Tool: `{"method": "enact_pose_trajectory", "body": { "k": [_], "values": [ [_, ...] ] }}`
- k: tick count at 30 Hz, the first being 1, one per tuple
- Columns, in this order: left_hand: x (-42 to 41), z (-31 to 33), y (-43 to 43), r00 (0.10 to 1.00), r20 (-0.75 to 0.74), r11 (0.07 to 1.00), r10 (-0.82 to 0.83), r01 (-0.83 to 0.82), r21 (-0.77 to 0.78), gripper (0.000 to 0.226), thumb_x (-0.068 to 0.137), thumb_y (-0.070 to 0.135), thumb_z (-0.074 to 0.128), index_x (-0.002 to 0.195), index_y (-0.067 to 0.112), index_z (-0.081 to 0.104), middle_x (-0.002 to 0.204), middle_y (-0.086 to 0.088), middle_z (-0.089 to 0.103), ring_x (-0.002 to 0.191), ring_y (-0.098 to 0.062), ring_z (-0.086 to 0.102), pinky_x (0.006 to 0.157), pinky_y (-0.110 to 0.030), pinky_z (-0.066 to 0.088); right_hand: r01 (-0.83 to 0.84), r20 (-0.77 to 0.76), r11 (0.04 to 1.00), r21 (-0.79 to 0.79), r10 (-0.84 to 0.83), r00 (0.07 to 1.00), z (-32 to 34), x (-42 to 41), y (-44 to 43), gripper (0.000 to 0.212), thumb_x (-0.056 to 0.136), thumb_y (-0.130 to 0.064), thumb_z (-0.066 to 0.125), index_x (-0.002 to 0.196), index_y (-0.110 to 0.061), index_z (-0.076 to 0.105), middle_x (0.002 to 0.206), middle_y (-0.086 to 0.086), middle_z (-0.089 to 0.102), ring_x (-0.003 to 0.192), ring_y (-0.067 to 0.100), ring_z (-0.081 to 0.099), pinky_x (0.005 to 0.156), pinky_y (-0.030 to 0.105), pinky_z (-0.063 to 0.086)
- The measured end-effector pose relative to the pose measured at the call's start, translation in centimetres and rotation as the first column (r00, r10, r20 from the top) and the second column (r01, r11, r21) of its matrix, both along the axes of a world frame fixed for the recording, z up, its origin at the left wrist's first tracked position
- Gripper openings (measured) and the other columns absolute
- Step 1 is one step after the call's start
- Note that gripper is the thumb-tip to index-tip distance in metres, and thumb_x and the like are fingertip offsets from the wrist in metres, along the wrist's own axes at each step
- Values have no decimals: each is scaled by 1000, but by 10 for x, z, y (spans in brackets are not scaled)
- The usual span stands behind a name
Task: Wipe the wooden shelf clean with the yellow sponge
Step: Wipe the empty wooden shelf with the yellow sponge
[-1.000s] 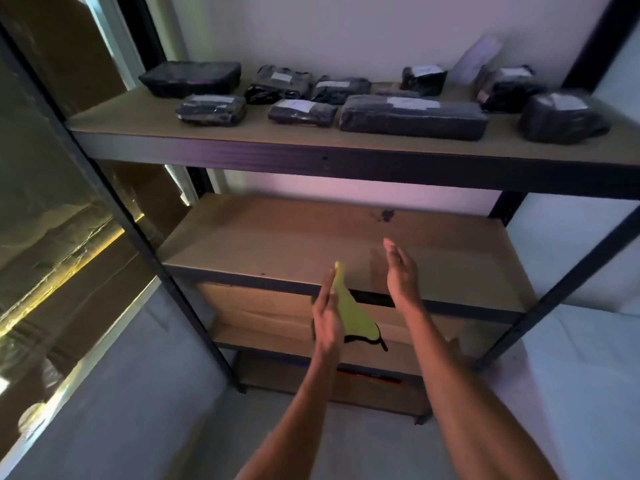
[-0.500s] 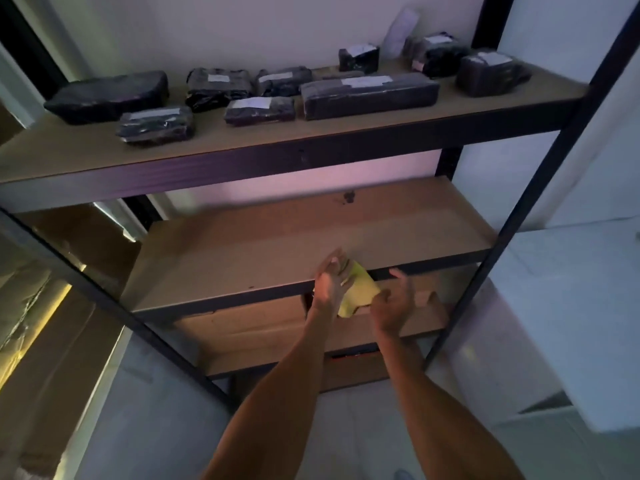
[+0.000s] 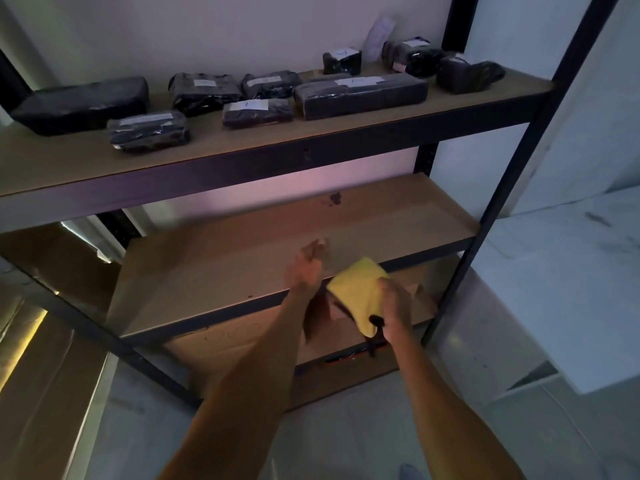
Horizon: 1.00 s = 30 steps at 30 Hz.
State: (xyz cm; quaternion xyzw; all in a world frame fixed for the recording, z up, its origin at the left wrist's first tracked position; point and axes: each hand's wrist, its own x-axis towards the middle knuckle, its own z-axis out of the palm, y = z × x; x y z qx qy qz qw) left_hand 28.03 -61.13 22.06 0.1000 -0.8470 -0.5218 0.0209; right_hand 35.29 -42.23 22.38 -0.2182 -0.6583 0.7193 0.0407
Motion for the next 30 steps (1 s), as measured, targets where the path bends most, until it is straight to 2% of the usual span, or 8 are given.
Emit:
{"method": "enact_pose_trajectory", "body": {
  "k": [3,7,9,13,17,21,25,30],
  "values": [
    [5,28,-24,983,-169,939,-72,9,-344,56,95,52,30,137,27,57,136,-3,62,120,-26,60,104,-43,48,255,33,869,-425,-267,963,9,19,-2,19,98,-27,45,89,-16,58,75,0,63,63,16,63,56,29,53],
    [-10,3,-56,964,-75,720,-255,138,-681,56,99,41,30,146,15,47,153,-12,42,141,-33,39,112,-45,35,390,-49,917,-85,-394,918,-7,30,-60,32,99,-32,49,110,-4,55,98,2,63,76,6,61,72,21,56],
    [-13,2,-61,963,14,612,-269,183,-769,51,104,36,34,151,18,39,162,-10,28,150,-31,23,114,-46,26,309,-245,948,76,-283,927,-16,30,-103,36,97,-44,46,112,-11,53,107,1,61,87,6,62,83,34,56],
    [-15,-10,-68,956,70,578,-285,229,-783,62,97,45,17,153,24,36,167,-6,16,154,-27,13,119,-47,19,136,-332,976,172,-72,941,-37,7,-159,49,99,-50,34,143,-32,22,144,8,40,121,22,53,95,49,49],
    [-13,-7,-65,956,113,568,-272,254,-783,51,107,38,26,157,27,25,168,-4,8,155,-22,6,122,-44,10,295,-298,935,197,-229,927,-42,-44,-145,60,101,-40,25,154,-29,-3,162,-3,-15,150,27,-8,119,57,11],
    [-10,-4,-63,952,131,558,-278,271,-784,51,108,39,23,158,31,19,168,-2,5,155,-22,3,123,-45,7,496,-318,850,175,-428,846,-39,-90,-111,61,102,-43,22,154,-13,9,161,16,-9,148,35,-8,118,58,8],
    [-10,-8,-66,958,99,541,-268,235,-808,53,106,42,18,158,32,19,168,-2,10,154,-22,10,123,-45,11,403,-295,895,194,-338,894,-49,-57,-160,62,103,-33,33,153,-32,-2,162,1,-13,149,27,-10,118,58,10],
    [-12,-11,-65,963,80,538,-258,213,-816,62,98,49,11,157,34,22,167,2,14,153,-18,13,122,-42,12,389,-392,883,265,-270,880,-48,-71,-122,55,103,-19,32,154,-11,10,162,10,-11,148,31,-14,122,46,-2]
  ]
}}
